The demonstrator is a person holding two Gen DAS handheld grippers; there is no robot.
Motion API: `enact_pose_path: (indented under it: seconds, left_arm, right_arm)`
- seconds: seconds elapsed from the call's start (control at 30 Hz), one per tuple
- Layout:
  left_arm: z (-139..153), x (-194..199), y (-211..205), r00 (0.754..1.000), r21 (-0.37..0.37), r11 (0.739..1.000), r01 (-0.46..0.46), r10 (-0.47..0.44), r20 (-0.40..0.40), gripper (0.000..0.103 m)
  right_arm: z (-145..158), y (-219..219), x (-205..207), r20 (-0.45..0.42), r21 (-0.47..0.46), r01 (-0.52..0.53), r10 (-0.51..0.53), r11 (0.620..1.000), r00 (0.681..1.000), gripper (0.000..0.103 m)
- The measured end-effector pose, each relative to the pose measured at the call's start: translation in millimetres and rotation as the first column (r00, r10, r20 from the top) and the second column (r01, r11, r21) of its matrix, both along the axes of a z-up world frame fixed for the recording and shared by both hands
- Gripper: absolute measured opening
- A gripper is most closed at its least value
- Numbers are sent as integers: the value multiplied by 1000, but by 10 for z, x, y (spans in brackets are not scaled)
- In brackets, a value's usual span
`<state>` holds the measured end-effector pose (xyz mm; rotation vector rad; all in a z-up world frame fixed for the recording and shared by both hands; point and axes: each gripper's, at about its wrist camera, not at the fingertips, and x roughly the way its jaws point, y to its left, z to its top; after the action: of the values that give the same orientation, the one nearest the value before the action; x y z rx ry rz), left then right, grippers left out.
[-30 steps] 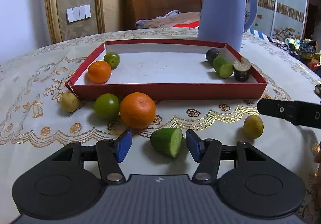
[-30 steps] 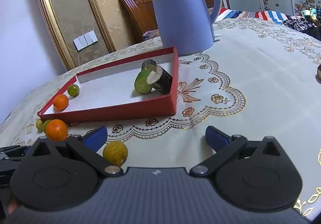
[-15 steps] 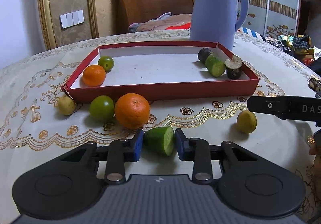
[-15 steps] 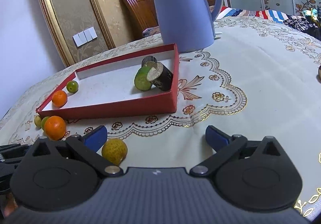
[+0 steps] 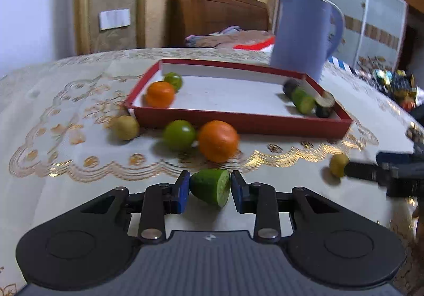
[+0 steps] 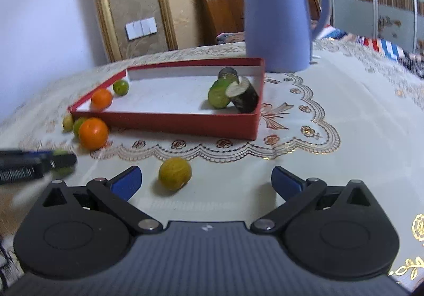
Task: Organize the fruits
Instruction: 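Close the left gripper on the cucumber chunk while the right gripper closes on the yellow lemon, then carry the cucumber chunk and the lemon into the red box with both grippers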
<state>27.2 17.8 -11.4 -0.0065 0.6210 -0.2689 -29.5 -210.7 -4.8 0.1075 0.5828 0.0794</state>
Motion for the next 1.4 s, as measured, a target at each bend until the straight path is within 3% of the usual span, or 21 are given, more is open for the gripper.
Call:
enact_pose_path:
  seconds: [0.13, 0.2, 0.4, 0.6, 0.7, 0.83, 0.9, 1.03, 1.1, 1.4]
  left_arm:
    - [0, 29, 72, 1000, -32, 999, -16, 16, -14, 33]
    - [-4, 24, 53, 1000, -21, 1000, -17, 17, -11, 33]
    - [-5, 18, 68, 1000, -26, 999, -27, 27, -14, 33]
    - [-15, 30, 73, 999, -28, 999, -32, 31, -25, 33]
    - [-19, 29, 66, 999, -20, 999, -31, 31, -23, 33]
    - [-20, 30, 66, 999, -19, 999, -31, 31, -22, 33]
    - [-21, 29, 63, 999, -16, 999, -31, 31, -21, 33]
    - [-20, 29, 60, 999, -16, 999, -31, 31, -21, 33]
    - [-20, 29, 59, 999, -15, 999, -31, 30, -20, 33]
    - [-21, 23, 48, 1000, -5, 1000, -28, 28, -10, 33]
  right_arm:
    - [-1, 149, 58, -19, -65, -26, 25, 998, 1000, 100]
    - [-15, 204, 112, -37, -86, -26, 23, 996, 999, 90]
    - [-40, 342, 214, -61, -125, -63, 56, 990, 997, 72]
    - [-38, 367, 223, -57, -131, -73, 66, 989, 996, 69]
    - [-32, 381, 214, -49, -141, -81, 75, 987, 996, 56]
    - [-25, 402, 201, -41, -152, -84, 78, 985, 996, 47]
    - [-22, 376, 198, -37, -140, -72, 68, 987, 997, 36]
    - [-23, 357, 196, -35, -131, -62, 58, 989, 998, 33]
    - [-21, 370, 188, -31, -136, -70, 66, 988, 997, 27]
    - [-10, 373, 168, -17, -149, -51, 49, 988, 999, 26]
